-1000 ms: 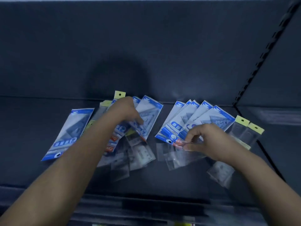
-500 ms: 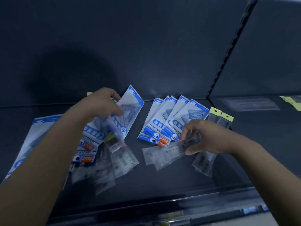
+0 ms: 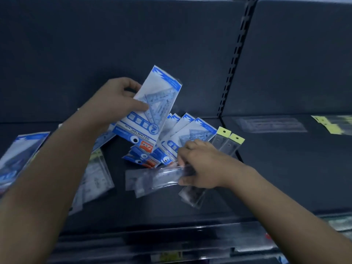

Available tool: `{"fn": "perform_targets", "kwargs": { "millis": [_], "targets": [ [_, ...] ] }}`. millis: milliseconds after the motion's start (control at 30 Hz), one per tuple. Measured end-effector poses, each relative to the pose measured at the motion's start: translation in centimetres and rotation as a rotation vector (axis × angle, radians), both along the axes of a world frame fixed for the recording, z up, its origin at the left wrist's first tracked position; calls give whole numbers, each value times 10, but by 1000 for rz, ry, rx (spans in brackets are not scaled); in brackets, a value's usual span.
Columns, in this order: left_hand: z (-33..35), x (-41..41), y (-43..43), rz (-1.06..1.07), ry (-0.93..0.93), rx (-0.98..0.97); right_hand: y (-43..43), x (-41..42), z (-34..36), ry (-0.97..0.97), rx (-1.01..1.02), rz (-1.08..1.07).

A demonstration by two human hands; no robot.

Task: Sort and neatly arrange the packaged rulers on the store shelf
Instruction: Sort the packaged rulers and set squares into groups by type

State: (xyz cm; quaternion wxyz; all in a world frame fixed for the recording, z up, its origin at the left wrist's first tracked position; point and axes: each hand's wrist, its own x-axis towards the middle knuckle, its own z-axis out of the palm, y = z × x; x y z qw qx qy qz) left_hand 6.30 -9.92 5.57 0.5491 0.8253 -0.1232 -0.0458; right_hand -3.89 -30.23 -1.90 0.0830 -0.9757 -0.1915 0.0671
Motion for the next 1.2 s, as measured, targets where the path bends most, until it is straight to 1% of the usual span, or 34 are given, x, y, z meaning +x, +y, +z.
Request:
{"fn": "perform_targets", "kwargs": {
  "millis": [133,233,300,367,433,500,600,733,833,933,1067,1200],
  "targets": [
    [-6,-31,-22,132,-31,-51,-8,2,-10,-32,147,70],
    [-8,-55,-36,221,-47,-150,-16,2,-13,-29,290,105],
    [-7,-66,-42,215,-17,-255,-26,1,-12,-14,423,86],
    [-4,-71,-48,177,32,-348,-42,0,-7,1,475,53],
    [0,-67,-59,126,62,-370,-64,-2,3,-4,506,-6],
    [4,-60,-73,75,76,-345,-93,-7,15,-21,559,-80],
    [6,-52,-98,12,119,-321,-145,-18,31,-18,540,-171],
    [4,-46,-136,-63,154,-150,-217,-28,40,-9,509,-314],
    [1,-40,-168,-126,171,-15,-265,-28,31,9,469,-368],
    [-8,-31,-197,-107,134,78,-304,-10,14,31,422,-357],
    [-21,-23,-228,56,50,191,-331,25,-6,6,458,-288],
    [-27,-25,-248,154,9,183,-337,52,-17,-30,453,-160]
  ]
}}
